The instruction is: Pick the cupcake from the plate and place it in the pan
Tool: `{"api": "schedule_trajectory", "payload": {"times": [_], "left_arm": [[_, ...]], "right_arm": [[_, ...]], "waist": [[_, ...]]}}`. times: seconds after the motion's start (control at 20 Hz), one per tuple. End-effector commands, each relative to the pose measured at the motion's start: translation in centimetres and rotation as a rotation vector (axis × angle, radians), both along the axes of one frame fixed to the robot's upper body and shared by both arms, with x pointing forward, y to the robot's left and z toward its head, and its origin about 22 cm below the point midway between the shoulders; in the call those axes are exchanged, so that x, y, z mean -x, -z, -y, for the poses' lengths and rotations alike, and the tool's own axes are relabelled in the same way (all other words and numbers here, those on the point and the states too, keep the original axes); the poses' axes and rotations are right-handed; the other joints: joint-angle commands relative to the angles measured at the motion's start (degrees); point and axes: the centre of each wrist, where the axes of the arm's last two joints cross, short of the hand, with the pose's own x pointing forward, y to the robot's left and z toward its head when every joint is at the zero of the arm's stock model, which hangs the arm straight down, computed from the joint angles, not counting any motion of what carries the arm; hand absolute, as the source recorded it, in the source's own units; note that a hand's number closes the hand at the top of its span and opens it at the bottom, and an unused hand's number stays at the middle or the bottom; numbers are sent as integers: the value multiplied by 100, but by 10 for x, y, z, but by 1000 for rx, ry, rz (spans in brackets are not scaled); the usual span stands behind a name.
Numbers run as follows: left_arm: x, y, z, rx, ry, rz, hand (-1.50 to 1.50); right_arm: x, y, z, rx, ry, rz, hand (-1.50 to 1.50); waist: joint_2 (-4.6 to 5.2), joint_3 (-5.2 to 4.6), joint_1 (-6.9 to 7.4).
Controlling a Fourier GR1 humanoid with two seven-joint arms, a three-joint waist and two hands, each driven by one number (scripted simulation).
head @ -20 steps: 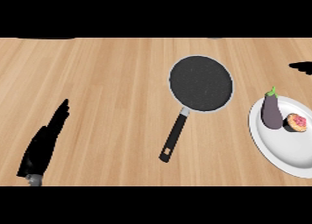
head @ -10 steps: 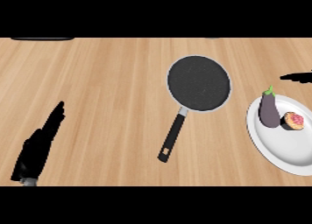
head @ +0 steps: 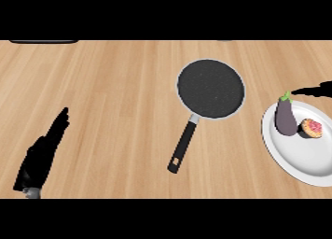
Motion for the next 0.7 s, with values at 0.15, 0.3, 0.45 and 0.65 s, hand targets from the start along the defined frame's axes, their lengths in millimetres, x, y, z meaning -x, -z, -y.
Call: {"api": "schedule_trajectory", "payload": {"times": [0.15, 0.3, 0.45, 0.65], "left_arm": [[9, 3, -10, 13, 12, -3, 0], [17, -11, 1, 18, 4, 0, 0], [-8, -5, 12, -1, -4, -3, 0], [12, -15, -5, 2, 4, -1, 0]], "right_arm": [[-5, 12, -1, 44, 14, -22, -150], [3, 22, -11, 51, 3, -63, -150], [6, 30, 4, 82, -12, -49, -150], [18, 65, 5, 82, -4, -54, -150]], "waist": [[12, 3, 53], [-8, 2, 19], [11, 3, 16], [10, 5, 55]]}}
